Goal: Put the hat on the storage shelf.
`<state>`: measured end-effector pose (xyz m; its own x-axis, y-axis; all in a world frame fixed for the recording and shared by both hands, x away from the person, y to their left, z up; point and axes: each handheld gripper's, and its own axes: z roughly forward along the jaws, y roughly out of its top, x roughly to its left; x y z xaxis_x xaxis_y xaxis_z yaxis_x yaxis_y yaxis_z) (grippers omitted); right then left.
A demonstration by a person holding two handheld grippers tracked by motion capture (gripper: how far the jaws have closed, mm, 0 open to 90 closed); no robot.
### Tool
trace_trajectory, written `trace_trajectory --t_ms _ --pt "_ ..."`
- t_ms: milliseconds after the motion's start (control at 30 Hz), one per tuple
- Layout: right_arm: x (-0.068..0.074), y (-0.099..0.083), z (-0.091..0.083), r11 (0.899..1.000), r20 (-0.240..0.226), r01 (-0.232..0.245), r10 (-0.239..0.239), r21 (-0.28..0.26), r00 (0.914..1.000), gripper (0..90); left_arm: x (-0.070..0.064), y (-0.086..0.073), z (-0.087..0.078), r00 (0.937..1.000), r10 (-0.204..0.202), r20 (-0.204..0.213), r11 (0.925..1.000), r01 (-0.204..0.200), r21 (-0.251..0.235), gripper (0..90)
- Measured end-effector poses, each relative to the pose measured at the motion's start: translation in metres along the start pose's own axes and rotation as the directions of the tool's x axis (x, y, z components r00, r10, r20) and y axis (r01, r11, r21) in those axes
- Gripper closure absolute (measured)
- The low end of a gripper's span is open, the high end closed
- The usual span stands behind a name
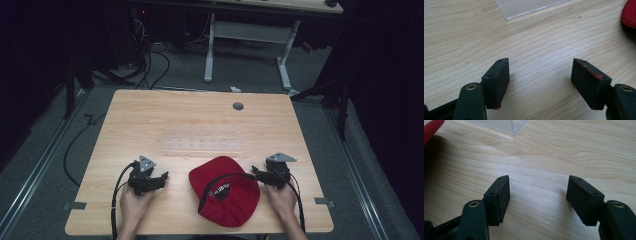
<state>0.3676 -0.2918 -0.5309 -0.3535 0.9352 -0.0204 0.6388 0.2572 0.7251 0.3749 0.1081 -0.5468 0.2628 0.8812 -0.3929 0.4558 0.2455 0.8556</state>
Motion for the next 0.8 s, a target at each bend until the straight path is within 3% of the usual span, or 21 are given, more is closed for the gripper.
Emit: trace_trajectory --t_ms 800 --pt "-0.0006 -0.0003 -0.0008 1.0 0.005 -0.018 0.018 -0.004 0.9998 39.0 -0.0009 -0.0001 0.0004 1.0 0.001 0.004 1.0 -0.001 0.0 32.9"
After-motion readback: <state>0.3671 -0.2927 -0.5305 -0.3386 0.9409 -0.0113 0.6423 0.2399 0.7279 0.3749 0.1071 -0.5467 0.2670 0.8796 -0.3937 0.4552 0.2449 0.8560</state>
